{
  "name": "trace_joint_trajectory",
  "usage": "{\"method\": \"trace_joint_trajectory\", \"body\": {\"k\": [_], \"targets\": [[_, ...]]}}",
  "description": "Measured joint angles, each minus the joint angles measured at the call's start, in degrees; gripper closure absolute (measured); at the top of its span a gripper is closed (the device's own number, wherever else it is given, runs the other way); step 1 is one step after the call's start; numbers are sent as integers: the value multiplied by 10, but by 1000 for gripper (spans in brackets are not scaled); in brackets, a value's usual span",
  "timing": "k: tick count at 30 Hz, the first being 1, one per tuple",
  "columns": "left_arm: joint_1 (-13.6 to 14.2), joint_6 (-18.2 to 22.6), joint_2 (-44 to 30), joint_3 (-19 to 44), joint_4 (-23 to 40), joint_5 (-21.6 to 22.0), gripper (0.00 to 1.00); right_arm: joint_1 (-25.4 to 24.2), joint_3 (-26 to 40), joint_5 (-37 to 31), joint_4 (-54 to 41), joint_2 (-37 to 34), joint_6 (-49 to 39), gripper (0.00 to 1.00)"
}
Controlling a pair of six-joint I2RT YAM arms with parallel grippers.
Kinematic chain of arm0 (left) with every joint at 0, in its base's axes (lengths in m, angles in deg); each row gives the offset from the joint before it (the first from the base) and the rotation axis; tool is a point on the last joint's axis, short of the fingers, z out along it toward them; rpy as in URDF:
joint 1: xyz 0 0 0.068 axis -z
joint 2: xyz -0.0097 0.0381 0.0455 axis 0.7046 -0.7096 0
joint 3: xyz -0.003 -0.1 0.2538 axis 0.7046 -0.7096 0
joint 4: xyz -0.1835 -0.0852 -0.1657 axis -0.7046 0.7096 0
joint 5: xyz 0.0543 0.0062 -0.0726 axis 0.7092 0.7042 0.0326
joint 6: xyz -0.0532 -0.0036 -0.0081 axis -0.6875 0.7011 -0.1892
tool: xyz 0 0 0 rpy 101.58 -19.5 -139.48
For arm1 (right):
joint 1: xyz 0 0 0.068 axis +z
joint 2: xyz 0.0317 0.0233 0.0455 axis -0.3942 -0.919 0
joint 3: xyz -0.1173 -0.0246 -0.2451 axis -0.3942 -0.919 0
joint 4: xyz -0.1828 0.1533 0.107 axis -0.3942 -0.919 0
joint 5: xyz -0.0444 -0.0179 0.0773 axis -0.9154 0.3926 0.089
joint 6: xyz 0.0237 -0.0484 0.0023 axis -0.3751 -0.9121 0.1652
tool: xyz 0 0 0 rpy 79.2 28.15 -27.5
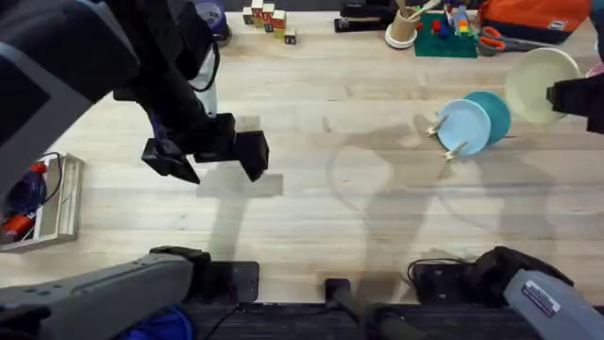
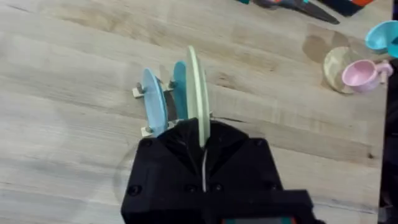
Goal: Pick up the plates from the table one by one and place each into a slot on the dish rack.
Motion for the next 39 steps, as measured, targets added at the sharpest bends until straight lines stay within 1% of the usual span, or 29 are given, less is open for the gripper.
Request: {"method": "trace_joint_trajectory", "body": {"k": [8,34,39], "targets": [[0,0,0,0,0,0,6,0,0,5,-12,-18,17,971],[0,0,0,0,0,0,6,0,0,5,-12,-19,20,972],[0,0,0,0,0,0,7,0,0,5,-29,-20,21,971]]}}
